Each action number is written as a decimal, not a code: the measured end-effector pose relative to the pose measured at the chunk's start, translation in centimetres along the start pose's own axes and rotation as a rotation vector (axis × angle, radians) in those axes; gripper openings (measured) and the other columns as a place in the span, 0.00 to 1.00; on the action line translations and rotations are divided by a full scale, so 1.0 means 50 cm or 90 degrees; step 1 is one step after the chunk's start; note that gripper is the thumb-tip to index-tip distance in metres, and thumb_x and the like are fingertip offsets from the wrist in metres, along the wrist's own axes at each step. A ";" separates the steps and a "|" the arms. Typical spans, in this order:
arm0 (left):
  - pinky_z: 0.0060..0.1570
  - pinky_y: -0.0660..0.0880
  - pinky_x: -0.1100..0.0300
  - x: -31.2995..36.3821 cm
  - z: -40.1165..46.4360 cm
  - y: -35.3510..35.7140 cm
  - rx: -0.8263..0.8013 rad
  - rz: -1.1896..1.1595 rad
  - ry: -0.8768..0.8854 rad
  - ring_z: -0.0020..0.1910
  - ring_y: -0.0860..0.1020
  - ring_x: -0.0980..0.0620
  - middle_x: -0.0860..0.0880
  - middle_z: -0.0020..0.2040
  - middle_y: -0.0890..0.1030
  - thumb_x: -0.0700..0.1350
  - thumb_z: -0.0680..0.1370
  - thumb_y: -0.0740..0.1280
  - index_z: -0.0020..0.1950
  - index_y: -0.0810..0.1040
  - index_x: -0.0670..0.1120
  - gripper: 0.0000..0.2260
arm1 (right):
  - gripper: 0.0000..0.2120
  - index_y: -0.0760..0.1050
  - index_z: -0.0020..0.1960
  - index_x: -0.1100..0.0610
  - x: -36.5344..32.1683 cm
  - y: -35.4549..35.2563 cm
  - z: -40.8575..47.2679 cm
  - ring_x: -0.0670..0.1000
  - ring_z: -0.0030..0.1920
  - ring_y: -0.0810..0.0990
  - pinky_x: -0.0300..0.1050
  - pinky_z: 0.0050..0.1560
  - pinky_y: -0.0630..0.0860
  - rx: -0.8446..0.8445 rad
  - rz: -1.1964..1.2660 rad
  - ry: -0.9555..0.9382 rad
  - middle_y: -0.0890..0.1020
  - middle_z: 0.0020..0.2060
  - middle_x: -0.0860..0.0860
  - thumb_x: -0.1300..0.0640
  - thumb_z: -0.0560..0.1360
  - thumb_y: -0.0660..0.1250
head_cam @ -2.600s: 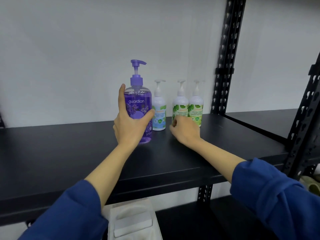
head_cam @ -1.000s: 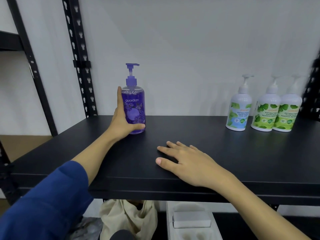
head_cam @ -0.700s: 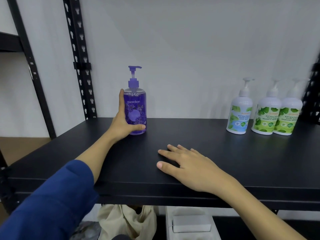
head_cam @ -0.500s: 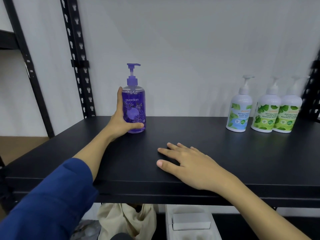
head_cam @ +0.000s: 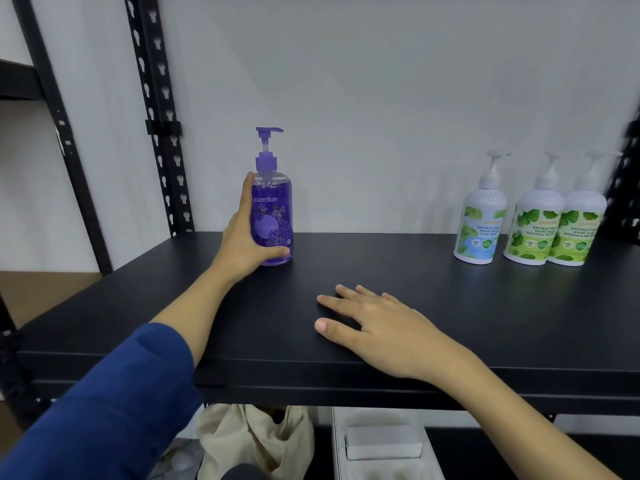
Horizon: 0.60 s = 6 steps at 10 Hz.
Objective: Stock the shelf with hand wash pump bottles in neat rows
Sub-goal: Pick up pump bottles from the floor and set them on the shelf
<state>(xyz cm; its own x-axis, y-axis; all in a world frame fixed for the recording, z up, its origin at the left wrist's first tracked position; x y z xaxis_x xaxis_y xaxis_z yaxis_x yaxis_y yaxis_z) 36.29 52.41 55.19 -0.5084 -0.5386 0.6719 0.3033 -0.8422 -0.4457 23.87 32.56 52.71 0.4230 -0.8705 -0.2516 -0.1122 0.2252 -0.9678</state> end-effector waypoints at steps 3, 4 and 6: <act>0.55 0.70 0.59 0.001 0.001 -0.004 -0.013 -0.012 0.000 0.60 0.72 0.55 0.58 0.64 0.68 0.40 0.64 0.80 0.75 0.42 0.65 0.57 | 0.27 0.52 0.76 0.40 0.001 0.000 -0.001 0.48 0.77 0.48 0.49 0.74 0.46 -0.002 0.004 0.003 0.51 0.77 0.44 0.35 0.78 0.47; 0.56 0.70 0.59 0.000 0.001 -0.005 -0.015 -0.015 0.000 0.61 0.72 0.55 0.58 0.64 0.68 0.40 0.64 0.80 0.75 0.42 0.65 0.56 | 0.27 0.52 0.76 0.40 0.001 0.000 -0.002 0.48 0.77 0.48 0.49 0.74 0.47 -0.003 0.005 0.004 0.51 0.77 0.44 0.35 0.78 0.47; 0.57 0.71 0.58 0.000 0.005 -0.003 -0.013 -0.018 0.004 0.62 0.71 0.54 0.55 0.67 0.68 0.40 0.64 0.80 0.75 0.42 0.65 0.56 | 0.27 0.52 0.76 0.40 0.001 0.000 -0.001 0.48 0.77 0.48 0.49 0.74 0.46 -0.004 0.005 0.005 0.51 0.77 0.44 0.35 0.78 0.47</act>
<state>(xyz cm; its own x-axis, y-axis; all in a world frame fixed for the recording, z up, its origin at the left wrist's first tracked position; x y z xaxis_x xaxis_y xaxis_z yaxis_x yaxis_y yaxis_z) 36.45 52.53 55.38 -0.5216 -0.5146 0.6805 0.2728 -0.8563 -0.4385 23.82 32.50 52.73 0.4156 -0.8718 -0.2593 -0.1216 0.2293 -0.9657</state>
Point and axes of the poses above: each hand's wrist, its own z-axis towards the middle knuckle, its own y-axis out of the palm, x = y × z, the point moved 4 cm from there along z, towards the middle knuckle
